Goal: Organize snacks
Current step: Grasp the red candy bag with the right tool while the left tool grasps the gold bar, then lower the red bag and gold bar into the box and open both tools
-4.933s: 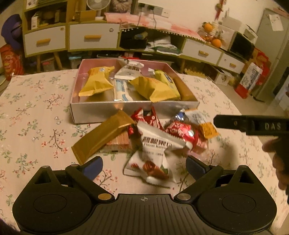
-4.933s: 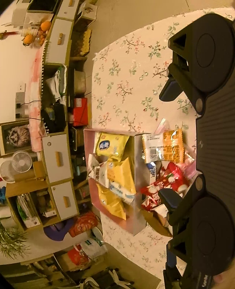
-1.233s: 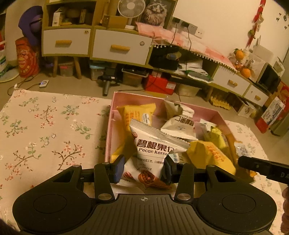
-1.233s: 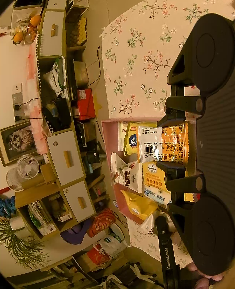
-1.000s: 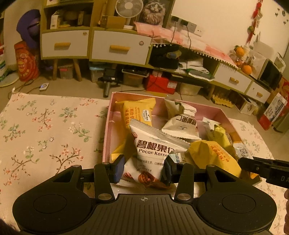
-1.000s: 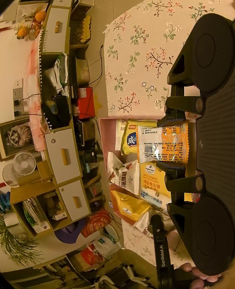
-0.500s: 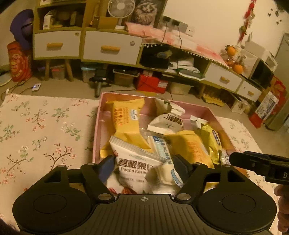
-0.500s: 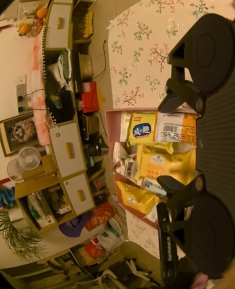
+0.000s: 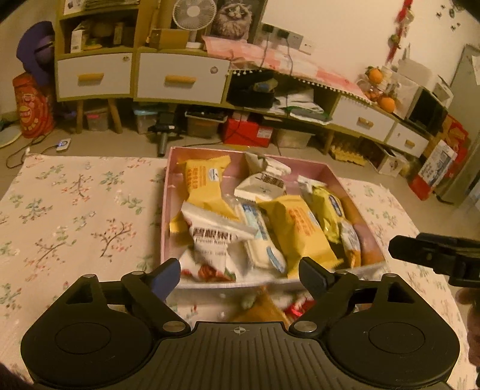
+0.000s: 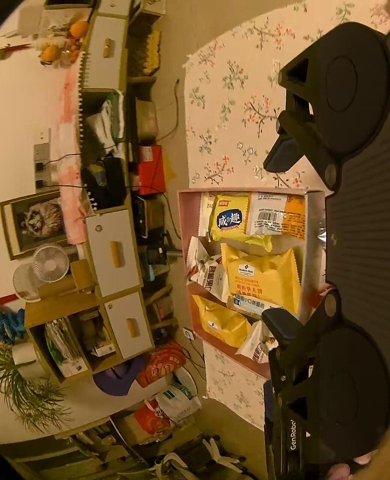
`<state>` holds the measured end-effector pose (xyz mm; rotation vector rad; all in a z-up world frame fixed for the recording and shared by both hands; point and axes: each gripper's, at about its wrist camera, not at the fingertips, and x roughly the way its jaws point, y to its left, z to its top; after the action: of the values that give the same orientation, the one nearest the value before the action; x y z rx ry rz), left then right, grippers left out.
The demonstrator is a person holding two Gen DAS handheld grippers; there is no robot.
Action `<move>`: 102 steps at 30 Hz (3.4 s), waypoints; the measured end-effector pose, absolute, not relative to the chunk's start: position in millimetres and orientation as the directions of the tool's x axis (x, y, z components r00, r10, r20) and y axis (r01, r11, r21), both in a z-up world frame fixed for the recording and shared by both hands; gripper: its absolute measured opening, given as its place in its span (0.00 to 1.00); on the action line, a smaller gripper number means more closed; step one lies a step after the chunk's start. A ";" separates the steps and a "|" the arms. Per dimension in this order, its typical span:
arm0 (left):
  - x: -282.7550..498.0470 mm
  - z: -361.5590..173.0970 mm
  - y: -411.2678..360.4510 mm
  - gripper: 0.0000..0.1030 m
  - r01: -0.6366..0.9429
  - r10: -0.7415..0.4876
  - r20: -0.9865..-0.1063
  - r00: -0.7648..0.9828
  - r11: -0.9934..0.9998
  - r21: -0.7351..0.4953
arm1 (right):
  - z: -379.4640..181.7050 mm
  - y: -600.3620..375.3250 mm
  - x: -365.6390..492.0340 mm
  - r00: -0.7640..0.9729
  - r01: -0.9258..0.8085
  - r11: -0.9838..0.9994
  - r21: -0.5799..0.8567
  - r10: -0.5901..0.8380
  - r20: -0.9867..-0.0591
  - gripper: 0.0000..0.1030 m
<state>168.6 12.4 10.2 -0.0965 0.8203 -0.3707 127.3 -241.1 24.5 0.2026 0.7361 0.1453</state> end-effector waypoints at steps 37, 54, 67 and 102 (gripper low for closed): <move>113.7 -55.2 31.6 0.95 0.515 -0.400 -0.718 0.570 0.855 -0.067 | -21.2 -184.9 52.8 0.654 -0.352 0.933 -0.073 0.190 -0.732 0.69; 125.6 -58.9 31.7 0.89 0.568 -0.451 -0.665 0.595 0.822 -0.049 | -33.3 -176.8 66.6 0.682 -0.369 0.923 -0.108 0.190 -0.706 0.56; 122.1 -49.9 31.5 0.44 0.595 -0.461 -0.689 0.560 0.802 -0.053 | -30.1 -175.5 70.1 0.698 -0.370 0.921 -0.122 0.189 -0.691 0.27; 113.1 -13.9 44.7 0.07 0.407 -0.421 -0.707 0.568 0.890 -0.203 | 6.2 -187.0 73.7 0.670 -0.319 0.935 0.157 0.340 -0.660 0.00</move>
<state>113.1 44.7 -13.9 -0.0182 0.8360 -0.4865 73.7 -187.0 6.2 0.0289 0.7498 0.3713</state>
